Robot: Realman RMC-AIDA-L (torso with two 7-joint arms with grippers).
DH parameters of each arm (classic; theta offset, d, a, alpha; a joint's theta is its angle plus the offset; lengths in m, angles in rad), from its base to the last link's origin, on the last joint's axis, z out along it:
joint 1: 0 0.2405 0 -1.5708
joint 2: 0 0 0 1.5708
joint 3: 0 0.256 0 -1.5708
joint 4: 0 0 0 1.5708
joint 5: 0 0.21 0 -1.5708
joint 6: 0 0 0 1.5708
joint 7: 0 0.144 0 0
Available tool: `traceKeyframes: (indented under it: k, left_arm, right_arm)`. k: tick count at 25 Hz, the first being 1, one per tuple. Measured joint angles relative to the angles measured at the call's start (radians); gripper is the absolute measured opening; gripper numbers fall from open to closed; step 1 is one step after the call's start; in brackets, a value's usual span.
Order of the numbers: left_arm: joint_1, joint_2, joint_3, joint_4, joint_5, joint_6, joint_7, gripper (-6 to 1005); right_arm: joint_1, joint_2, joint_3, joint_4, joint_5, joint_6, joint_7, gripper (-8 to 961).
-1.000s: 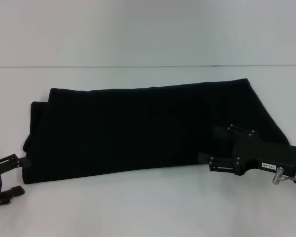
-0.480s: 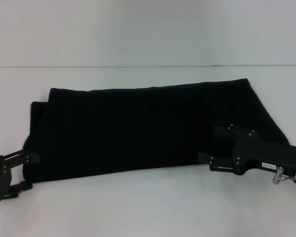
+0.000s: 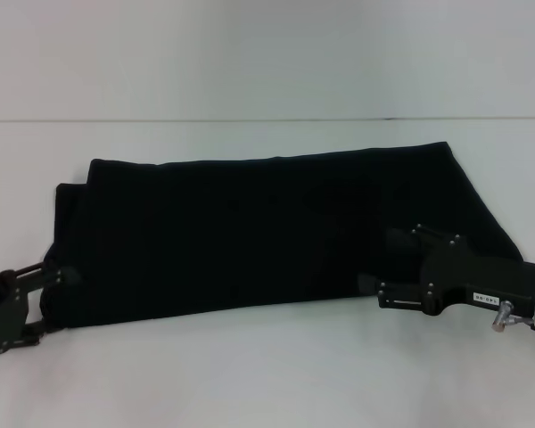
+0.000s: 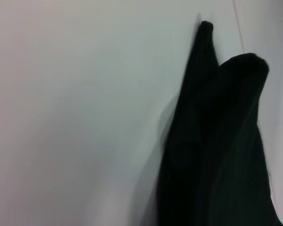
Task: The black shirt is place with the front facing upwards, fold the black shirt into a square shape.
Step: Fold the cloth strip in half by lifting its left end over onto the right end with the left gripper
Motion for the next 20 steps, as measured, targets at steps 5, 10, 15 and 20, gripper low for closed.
traceKeyframes:
  k: [5,10,15,20]
  left_arm:
    - [-0.034,0.000,0.006,-0.002,0.000,-0.016,-0.001,897]
    - [-0.041,0.000,0.026,-0.007,0.000,-0.026,-0.001,895]
    - [-0.041,0.004,0.038,-0.008,0.000,-0.027,0.000,893]
    - [-0.039,0.008,0.088,0.011,0.000,-0.032,0.003,873]
  right_arm:
    - [0.002,0.000,0.000,0.000,0.000,0.000,0.001,947]
    - [0.002,0.000,0.000,0.002,0.000,0.000,0.001,947]
    - [0.002,0.000,0.000,0.003,0.001,0.000,0.001,947]
    - [0.003,0.000,0.000,0.003,0.002,0.000,0.001,947]
